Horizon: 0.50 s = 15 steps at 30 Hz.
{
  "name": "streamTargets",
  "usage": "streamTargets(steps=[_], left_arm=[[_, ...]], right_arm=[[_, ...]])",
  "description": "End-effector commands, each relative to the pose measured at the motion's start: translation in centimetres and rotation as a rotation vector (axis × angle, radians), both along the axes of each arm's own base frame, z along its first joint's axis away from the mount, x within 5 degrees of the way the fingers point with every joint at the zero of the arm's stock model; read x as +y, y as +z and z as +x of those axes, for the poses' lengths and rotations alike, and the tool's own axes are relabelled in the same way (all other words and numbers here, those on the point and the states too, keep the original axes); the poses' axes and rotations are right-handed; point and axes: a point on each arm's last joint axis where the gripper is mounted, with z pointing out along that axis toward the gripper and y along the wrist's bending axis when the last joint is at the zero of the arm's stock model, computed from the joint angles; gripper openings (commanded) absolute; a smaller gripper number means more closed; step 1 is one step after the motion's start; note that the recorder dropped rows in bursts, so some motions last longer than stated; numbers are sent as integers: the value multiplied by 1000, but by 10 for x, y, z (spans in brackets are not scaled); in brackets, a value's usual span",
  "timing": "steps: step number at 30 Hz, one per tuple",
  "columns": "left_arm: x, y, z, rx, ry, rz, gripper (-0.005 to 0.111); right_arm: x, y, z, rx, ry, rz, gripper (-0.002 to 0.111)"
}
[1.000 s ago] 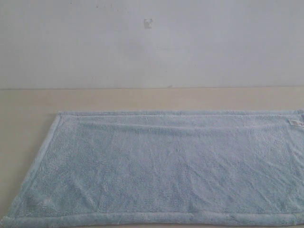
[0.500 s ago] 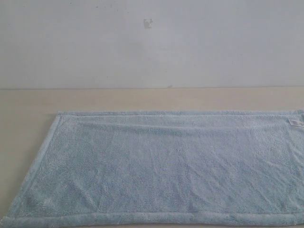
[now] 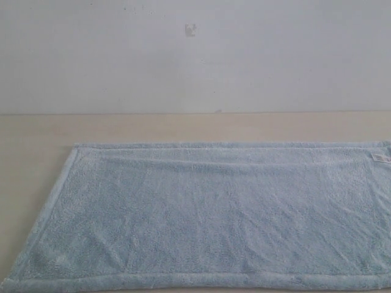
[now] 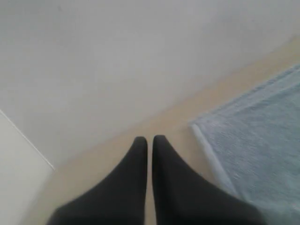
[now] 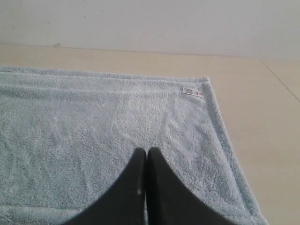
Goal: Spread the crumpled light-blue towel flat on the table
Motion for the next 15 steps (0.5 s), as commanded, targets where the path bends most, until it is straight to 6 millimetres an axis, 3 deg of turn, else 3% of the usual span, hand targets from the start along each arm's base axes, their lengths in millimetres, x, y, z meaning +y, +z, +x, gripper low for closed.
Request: streamTargets(steps=[1, 15], left_arm=[[-3, -25, -4, 260, 42, -426, 4], [-2, -24, -3, 249, 47, -468, 4]], right_arm=[[0, 0, 0, -12, -4, -2, 0], [0, 0, 0, -12, -5, 6, 0]])
